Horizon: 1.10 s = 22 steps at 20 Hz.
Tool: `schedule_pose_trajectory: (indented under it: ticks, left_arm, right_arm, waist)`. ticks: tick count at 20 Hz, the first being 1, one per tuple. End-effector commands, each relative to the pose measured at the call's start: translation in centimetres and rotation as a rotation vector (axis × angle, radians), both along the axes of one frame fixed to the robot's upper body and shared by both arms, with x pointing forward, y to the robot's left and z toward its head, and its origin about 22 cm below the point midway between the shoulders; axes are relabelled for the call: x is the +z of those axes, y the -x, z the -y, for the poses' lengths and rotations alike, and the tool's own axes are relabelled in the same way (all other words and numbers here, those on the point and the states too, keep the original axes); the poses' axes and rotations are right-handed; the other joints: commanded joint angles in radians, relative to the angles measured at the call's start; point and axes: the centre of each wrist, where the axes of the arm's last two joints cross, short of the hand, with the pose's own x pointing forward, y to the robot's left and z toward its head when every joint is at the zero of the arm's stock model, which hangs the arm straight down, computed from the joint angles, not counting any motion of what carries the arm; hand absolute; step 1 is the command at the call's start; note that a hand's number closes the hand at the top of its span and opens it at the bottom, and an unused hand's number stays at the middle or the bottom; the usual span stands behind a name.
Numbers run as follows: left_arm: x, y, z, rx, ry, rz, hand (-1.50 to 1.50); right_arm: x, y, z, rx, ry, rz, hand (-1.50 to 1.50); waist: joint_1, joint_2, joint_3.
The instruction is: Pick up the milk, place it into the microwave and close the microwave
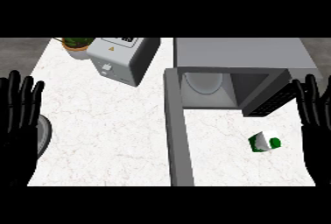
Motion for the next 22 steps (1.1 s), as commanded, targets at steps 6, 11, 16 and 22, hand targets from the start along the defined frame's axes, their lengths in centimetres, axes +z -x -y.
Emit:
schedule_pose_trajectory:
  ticks: [6, 11, 16, 22]
  left_arm:
    - [1.4, 0.7, -2.3, -0.056, -0.064, -0.063, -1.50]
    - [2.8, 3.8, -2.1, -0.162, 0.160, -0.116, -1.50]
    - [2.5, 6.7, -3.2, -0.158, 0.162, -0.121, -1.50]
    - [3.3, 9.5, -5.4, -0.158, 0.134, -0.137, -1.50]
  right_arm:
    - [-0.7, 2.1, 4.9, -0.166, 0.143, -0.030, -1.50]
    - [0.0, 3.3, 4.0, -0.056, 0.044, -0.065, -1.50]
    - [-1.1, 4.5, 5.8, -0.120, 0.031, -0.085, -1.50]
    - [-3.9, 5.5, 6.0, -0.163, 0.072, -0.134, -1.50]
  waist:
    - [-0.006, 0.012, 0.027]
    - [0.000, 0.011, 0.027]
    - [0.001, 0.011, 0.027]
    - [0.003, 0.011, 0.027]
